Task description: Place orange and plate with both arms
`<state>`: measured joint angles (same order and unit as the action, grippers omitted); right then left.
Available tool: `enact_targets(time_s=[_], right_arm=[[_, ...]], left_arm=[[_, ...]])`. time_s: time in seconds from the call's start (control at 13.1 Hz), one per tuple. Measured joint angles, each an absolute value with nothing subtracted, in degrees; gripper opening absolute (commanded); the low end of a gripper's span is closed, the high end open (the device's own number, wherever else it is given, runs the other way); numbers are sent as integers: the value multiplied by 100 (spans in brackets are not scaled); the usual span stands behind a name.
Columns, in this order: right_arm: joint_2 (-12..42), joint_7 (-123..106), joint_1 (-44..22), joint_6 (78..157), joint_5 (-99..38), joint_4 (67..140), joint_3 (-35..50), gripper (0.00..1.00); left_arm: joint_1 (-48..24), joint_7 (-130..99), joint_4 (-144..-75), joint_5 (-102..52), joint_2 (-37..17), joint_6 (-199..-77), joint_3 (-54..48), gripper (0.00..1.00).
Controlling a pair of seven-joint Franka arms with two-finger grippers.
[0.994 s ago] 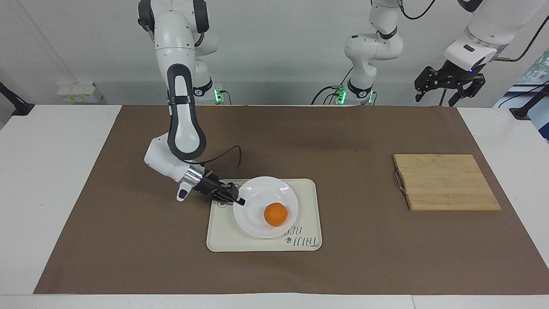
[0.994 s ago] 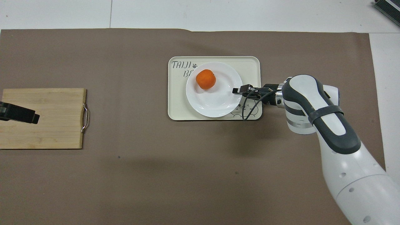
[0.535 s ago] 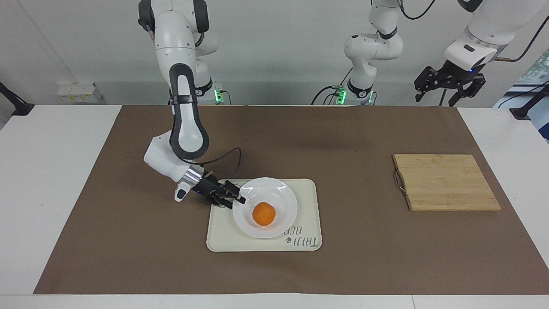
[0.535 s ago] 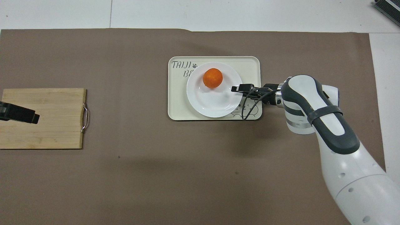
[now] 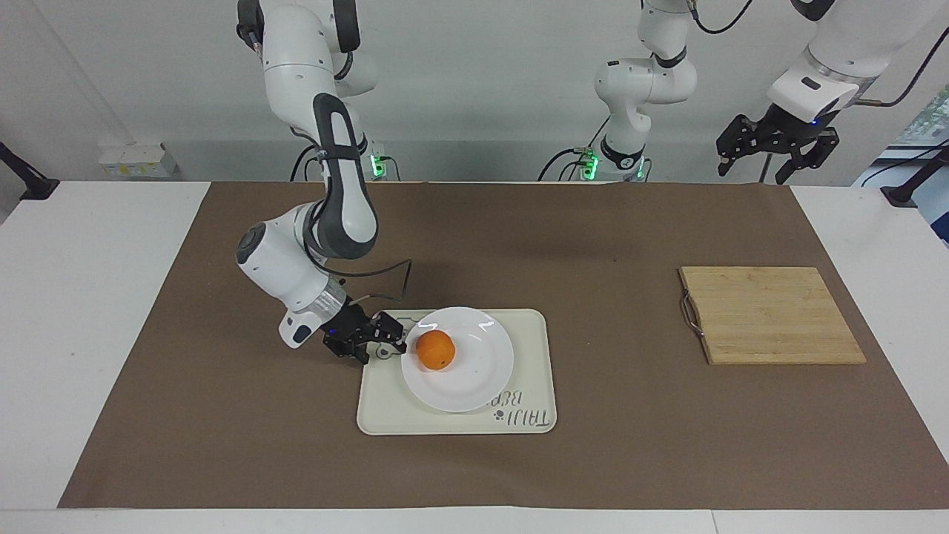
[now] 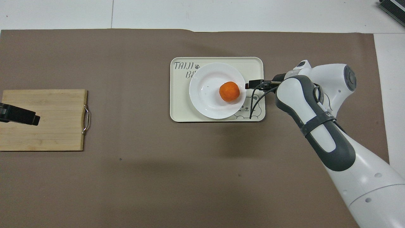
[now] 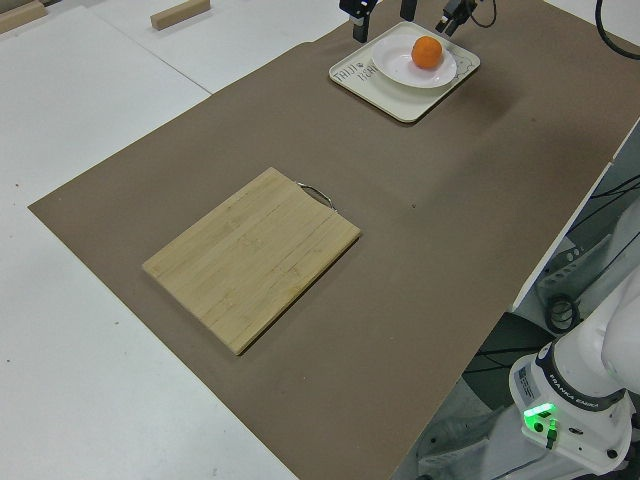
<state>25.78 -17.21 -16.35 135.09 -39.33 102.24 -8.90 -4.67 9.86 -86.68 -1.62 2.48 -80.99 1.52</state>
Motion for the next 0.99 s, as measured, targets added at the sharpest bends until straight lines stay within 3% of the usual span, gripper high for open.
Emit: enact_targets(time_s=[0.23, 0.76, 0.99], right_arm=[[2236, -895, -1617, 13262, -2878, 10190, -897, 100], [1073, 476, -1551, 11017, -1276, 10176, -1064, 100], [697, 593, -1479, 10458, -911, 10202, -1064, 100]], left_arm=[[-467, 986, -8668, -162, 248, -8099, 152, 100], [-467, 986, -8668, -162, 248, -8099, 152, 100], [-467, 986, -8668, -162, 248, -8099, 152, 100]])
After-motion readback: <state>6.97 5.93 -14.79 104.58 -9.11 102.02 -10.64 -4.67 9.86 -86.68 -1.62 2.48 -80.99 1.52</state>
